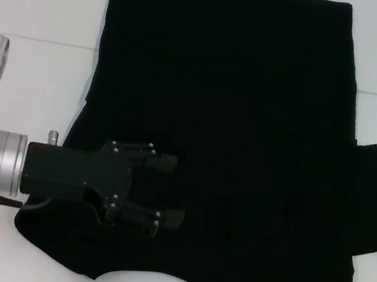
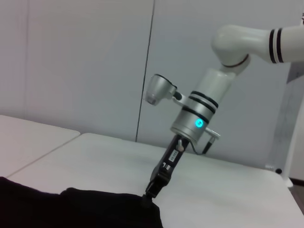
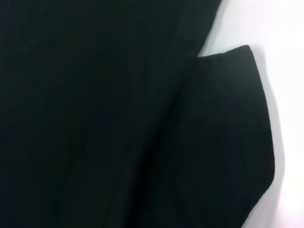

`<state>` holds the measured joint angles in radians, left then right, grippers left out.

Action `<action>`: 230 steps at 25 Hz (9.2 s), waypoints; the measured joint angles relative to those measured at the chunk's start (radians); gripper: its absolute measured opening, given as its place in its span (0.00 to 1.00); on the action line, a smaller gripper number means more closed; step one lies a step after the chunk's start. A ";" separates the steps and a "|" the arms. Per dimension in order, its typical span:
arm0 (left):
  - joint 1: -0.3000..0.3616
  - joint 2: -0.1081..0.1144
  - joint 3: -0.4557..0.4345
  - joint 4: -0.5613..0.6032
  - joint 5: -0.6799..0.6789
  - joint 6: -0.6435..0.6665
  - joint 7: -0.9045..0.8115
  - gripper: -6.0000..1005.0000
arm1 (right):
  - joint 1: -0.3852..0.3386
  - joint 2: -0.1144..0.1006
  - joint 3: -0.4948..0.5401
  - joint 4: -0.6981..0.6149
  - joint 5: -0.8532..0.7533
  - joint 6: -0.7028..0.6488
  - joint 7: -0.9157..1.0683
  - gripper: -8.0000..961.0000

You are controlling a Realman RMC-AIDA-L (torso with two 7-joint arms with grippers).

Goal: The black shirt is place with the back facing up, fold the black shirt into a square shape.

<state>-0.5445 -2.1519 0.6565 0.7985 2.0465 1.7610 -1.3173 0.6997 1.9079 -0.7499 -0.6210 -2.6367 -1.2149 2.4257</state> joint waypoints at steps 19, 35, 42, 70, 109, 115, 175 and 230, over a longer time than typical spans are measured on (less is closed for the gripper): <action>0.017 -0.005 0.000 -0.027 -0.026 0.000 -0.002 0.86 | -0.037 -0.020 0.021 -0.080 0.001 -0.012 -0.030 0.01; 0.009 -0.006 0.000 -0.049 -0.026 -0.007 -0.002 0.84 | -0.033 -0.021 0.019 -0.106 -0.003 0.005 -0.064 0.01; 0.009 -0.006 0.000 -0.050 -0.026 -0.013 -0.002 0.84 | -0.001 -0.014 0.020 -0.106 0.002 0.000 -0.076 0.01; 0.038 0.012 -0.113 -0.045 -0.011 0.002 -0.039 0.81 | 0.281 0.141 -0.241 -0.129 -0.016 -0.007 0.009 0.25; 0.113 0.027 -0.238 0.047 0.369 -0.289 -0.214 0.78 | 0.087 0.179 -0.213 -0.023 0.648 -0.018 -0.537 0.98; 0.113 0.027 -0.233 0.050 0.379 -0.287 -0.220 0.77 | 0.088 0.177 -0.211 -0.025 0.648 -0.020 -0.537 0.98; 0.087 0.027 -0.251 0.046 0.394 -0.274 -0.287 0.04 | -0.067 -0.015 -0.125 -0.084 0.187 -0.370 -0.146 0.93; 0.080 0.033 -0.248 0.042 0.394 -0.292 -0.267 0.06 | -0.019 0.049 -0.085 -0.092 0.112 -0.382 -0.110 0.90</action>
<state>-0.4648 -2.1190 0.4082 0.8405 2.4405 1.4693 -1.5846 0.6805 1.9572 -0.8351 -0.7134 -2.5250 -1.5968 2.3161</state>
